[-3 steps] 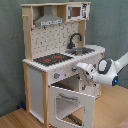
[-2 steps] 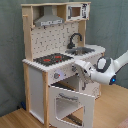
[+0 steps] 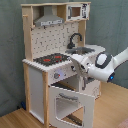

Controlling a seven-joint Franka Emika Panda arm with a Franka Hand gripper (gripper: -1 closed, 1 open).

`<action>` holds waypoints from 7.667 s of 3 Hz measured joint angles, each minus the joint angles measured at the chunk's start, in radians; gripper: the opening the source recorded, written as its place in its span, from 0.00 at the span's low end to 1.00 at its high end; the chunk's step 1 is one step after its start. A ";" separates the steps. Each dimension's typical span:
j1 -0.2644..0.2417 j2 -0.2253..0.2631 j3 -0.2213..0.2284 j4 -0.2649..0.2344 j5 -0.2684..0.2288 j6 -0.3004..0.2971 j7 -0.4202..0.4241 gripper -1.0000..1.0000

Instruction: Play with the kitchen

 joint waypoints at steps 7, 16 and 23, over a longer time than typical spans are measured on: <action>-0.219 -0.107 0.406 0.316 -0.005 -0.118 -0.090 1.00; -0.535 -0.306 0.853 0.476 0.612 -0.059 0.131 1.00; -0.725 -0.471 0.986 0.487 0.834 -0.117 0.141 0.00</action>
